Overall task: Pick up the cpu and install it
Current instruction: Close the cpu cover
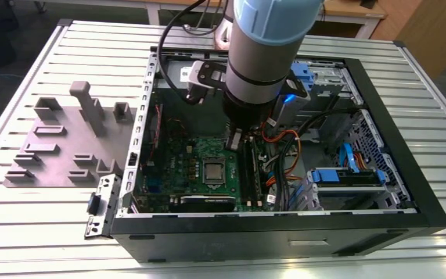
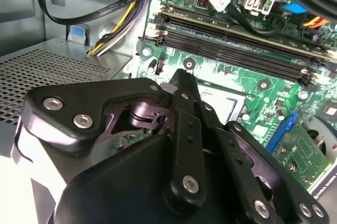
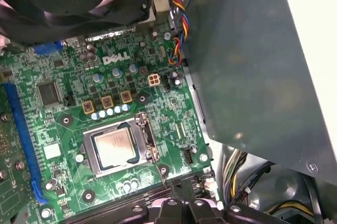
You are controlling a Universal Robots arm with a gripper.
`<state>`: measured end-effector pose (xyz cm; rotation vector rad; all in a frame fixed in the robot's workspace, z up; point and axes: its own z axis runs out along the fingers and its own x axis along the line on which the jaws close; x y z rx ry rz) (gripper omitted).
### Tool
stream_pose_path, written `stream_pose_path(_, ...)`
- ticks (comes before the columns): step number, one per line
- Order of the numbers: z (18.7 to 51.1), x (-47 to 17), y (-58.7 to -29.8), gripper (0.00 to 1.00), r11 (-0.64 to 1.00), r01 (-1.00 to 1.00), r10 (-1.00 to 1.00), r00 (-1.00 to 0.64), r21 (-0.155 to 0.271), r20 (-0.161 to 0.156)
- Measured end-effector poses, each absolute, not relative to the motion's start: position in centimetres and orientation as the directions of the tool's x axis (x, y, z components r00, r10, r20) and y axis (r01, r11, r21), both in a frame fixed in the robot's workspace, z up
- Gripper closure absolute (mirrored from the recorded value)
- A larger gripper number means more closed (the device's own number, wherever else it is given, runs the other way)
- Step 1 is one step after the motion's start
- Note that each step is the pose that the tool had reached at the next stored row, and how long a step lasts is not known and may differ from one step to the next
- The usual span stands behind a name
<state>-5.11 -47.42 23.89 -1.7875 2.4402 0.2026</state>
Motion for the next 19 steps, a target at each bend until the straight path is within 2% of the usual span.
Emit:
stream_pose_path(7, 23.89, -5.11, -47.42, 0.89, 0.296, -0.954, -0.940, -0.298, 0.042, -0.167)
stream_pose_path(19, 23.88, -5.44, -47.42, 0.89, 0.199, -0.979, -0.965, -0.203, 0.041, -0.168)
